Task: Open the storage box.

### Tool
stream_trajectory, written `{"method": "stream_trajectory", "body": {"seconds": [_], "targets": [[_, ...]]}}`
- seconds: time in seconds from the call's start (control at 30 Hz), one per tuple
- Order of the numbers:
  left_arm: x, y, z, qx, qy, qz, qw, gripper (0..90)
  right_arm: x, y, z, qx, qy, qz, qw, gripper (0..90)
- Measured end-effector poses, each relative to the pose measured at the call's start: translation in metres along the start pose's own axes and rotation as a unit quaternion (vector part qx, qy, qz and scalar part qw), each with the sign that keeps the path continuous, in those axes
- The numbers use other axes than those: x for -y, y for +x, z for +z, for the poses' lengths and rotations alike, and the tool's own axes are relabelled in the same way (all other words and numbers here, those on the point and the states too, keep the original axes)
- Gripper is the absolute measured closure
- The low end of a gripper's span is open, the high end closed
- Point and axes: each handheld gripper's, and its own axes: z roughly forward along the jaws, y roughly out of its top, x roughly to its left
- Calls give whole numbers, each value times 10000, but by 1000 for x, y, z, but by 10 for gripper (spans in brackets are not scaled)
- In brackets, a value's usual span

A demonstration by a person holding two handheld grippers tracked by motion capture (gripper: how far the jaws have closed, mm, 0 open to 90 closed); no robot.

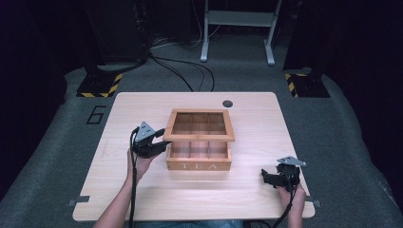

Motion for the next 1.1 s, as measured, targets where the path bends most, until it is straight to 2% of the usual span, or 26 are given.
{"method": "stream_trajectory", "body": {"seconds": [0.57, 0.7, 0.73, 1.1], "targets": [[29, -2, 6, 168, 163, -193, 9995, 509, 0, 0, 0, 11, 18, -2, 10000, 78], [32, -4, 7, 196, 167, -277, 9993, 506, 0, 0, 0, 14, 12, -1, 10000, 78], [32, -3, 7, 205, 179, -227, 9994, 505, 0, 0, 0, 13, 3, 2, 10000, 78], [41, -8, 11, 335, 276, -294, 9986, 473, 0, 0, 0, 11, 1, 1, 10000, 78]]}}
